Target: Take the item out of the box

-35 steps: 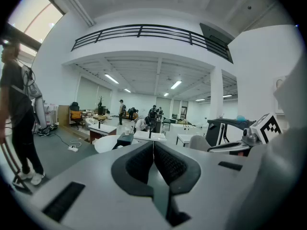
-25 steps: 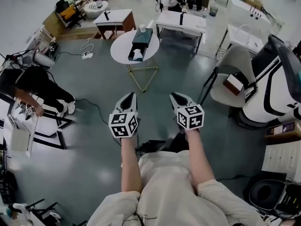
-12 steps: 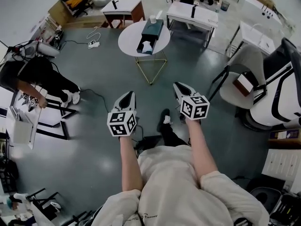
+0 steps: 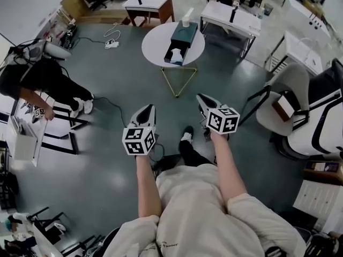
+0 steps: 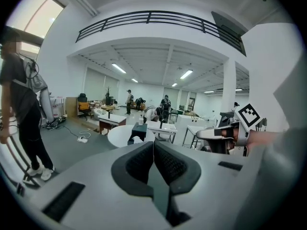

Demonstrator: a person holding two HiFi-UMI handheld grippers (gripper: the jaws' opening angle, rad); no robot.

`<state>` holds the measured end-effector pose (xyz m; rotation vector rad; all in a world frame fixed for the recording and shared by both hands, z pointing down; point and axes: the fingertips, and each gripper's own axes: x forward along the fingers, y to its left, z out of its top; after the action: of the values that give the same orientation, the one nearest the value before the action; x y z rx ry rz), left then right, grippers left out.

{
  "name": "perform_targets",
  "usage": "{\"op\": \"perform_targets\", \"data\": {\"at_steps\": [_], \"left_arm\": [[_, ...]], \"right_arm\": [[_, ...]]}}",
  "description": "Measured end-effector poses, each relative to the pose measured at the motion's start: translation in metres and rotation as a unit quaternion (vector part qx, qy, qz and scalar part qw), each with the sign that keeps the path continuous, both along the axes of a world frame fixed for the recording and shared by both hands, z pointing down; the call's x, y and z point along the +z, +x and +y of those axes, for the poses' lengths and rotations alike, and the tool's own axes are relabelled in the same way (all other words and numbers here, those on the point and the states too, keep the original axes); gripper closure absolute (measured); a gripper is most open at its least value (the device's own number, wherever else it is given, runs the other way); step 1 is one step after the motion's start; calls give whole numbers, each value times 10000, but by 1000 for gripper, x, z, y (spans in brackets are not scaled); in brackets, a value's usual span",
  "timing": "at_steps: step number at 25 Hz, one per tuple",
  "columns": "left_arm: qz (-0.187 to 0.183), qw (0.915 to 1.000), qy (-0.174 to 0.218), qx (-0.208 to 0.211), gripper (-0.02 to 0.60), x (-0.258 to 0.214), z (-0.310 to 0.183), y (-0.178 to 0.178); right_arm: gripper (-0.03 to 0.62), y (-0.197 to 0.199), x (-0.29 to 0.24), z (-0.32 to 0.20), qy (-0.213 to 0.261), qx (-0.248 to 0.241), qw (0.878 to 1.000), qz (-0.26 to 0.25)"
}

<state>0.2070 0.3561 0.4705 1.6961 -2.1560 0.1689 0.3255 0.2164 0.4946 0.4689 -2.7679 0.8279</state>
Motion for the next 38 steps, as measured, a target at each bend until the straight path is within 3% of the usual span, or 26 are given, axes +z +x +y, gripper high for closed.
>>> {"op": "perform_targets", "data": {"at_steps": [6,11,25,38], "left_arm": [[90,9999,101,56,560,-9,-38,-45],[56,10000,-47,56,560,-11,-82,-82],[-1,9964,-547,644,560,21,-195,-122],[-393,9951,-292,854,560,-14,-278,-182]], "right_arm": [[546,-57,-1,-37,-199,-281,9994,-45],[546,-100,2,-72,-347,-431,9985,4],[545,-168,21,-166,-616,-619,9962,65],[545,-228,-5,-243,-301,-866,9957,99]]}}
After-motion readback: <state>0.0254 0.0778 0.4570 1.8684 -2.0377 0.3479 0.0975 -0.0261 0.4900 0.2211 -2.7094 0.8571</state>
